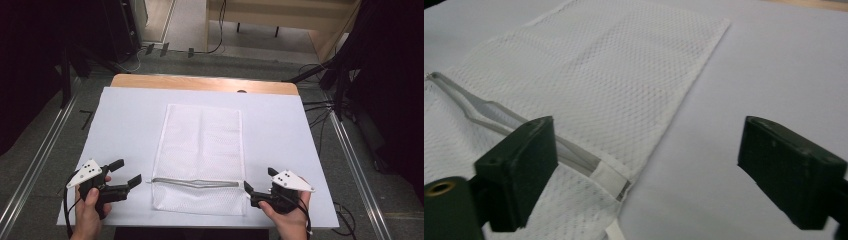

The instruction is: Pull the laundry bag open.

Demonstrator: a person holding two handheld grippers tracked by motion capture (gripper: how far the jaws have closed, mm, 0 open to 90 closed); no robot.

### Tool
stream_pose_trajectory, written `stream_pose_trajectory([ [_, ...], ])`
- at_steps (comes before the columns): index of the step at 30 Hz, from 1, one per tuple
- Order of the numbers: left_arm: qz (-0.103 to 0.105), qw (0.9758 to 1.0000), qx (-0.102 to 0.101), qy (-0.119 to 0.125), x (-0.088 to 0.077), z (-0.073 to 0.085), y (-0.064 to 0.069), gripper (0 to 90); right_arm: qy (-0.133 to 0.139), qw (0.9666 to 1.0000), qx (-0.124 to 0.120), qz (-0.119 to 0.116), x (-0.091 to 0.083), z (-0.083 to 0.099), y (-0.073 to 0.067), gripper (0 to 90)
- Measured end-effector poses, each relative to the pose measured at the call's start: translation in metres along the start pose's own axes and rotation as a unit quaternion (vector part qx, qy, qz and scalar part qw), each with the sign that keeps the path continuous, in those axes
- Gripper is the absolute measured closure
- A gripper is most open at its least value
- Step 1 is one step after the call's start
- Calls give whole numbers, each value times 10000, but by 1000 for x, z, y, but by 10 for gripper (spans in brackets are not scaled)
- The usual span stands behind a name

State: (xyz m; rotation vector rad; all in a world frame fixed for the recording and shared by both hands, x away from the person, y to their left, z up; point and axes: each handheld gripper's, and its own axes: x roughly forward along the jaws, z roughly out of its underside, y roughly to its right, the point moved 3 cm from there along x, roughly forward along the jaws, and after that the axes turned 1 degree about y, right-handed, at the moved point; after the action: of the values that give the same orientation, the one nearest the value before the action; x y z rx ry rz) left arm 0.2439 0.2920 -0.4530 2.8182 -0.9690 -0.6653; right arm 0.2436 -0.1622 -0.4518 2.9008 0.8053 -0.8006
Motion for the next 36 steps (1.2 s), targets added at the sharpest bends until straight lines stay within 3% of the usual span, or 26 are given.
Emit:
stream_pose_trajectory([
  [5,-41,9999,117,14,-3,0,-4,23,120,9998,146,97,-6,0,22,0],
  [8,8,10000,4,56,-4,1,-10,9,127,9995,194,212,-9,2,32,0],
  [10,-123,9999,8,41,-5,1,-17,9,129,9990,230,356,-11,4,45,0],
  [11,-123,9999,8,41,-5,1,-17,9,129,9990,230,356,-11,4,45,0],
  [17,-295,9994,-97,140,-14,1,-31,8,189,9964,579,586,-16,13,77,0],
  [24,-583,9977,-251,250,-24,1,-54,0,104,9959,476,764,-13,21,90,0],
  [26,-650,9972,-270,248,-27,1,-58,0,133,9939,469,985,-14,23,97,0],
  [28,-702,9968,-281,247,-28,1,-60,0,160,9928,514,1072,-16,24,101,0],
  [29,-735,9964,-329,247,-29,1,-63,0,311,9902,713,1161,-24,26,112,0],
  [32,-806,9960,-310,226,-30,2,-65,0,355,9889,849,1170,-30,30,123,0],
  [36,-863,9958,-240,172,-28,2,-64,0,264,9895,869,1128,-28,34,126,0],
])
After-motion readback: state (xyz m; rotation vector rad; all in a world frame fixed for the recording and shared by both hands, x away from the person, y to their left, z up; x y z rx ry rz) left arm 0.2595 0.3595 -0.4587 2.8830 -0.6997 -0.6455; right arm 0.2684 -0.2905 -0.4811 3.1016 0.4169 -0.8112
